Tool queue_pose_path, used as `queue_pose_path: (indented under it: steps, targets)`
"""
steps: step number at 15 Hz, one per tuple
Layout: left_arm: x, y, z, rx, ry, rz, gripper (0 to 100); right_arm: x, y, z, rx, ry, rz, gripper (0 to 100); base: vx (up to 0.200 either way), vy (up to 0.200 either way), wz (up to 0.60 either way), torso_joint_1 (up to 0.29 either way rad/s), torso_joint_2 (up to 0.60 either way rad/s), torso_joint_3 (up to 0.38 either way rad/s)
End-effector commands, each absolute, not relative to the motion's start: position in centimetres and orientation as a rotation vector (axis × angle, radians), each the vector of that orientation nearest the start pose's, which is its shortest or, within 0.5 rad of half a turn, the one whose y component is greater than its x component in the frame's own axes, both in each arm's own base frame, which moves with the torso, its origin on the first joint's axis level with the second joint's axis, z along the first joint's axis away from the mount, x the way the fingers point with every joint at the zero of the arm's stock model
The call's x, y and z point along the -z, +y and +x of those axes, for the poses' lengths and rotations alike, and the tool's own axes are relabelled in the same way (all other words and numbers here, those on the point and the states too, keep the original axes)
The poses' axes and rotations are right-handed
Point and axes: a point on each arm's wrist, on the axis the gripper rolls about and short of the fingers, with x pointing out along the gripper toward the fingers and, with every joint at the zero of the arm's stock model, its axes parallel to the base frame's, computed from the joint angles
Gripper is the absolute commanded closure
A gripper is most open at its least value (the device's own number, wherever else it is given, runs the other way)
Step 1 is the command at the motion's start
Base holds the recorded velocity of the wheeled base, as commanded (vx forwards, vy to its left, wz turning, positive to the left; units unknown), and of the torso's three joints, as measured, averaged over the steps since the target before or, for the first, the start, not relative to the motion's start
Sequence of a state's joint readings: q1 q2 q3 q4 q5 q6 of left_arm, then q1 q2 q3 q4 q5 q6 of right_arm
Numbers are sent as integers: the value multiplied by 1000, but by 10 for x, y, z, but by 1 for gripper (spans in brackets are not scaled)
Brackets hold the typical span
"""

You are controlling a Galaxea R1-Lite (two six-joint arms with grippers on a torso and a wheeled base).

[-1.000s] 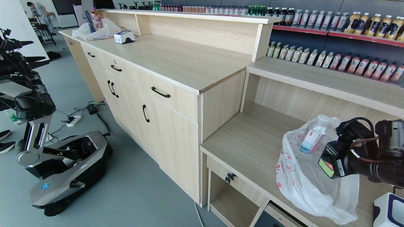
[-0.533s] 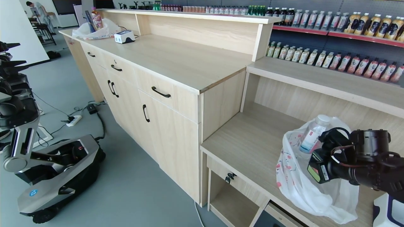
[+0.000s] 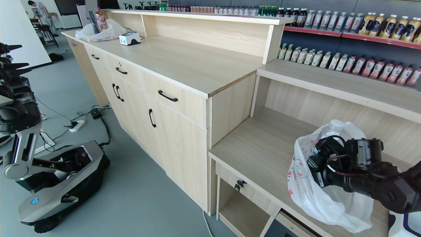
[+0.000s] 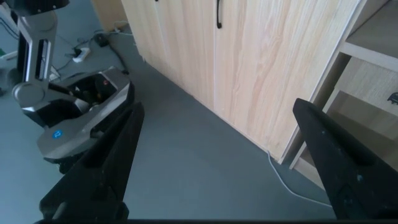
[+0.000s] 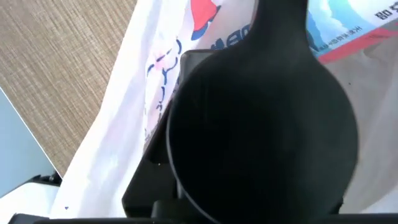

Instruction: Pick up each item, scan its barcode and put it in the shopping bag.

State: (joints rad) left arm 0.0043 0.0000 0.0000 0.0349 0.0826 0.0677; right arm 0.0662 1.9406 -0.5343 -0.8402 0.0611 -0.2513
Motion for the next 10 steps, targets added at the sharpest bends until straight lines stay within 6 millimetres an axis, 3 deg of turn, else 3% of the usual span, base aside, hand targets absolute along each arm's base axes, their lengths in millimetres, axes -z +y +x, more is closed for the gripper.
queue_pose_path:
  steps: [1,9,10]
  targets:
    - [-72,2,-23,-86,38,69,0,-51,31,305,-220,556,-232,100,0,0,0,0,0,0]
    - [-72,2,-23,-86,38,69,0,-44,24,308,-199,577,-235,100,0,0,0,0,0,0]
    - [-72,2,-23,-86,40,69,0,-45,22,308,-194,577,-233,0,0,0,0,0,0,0]
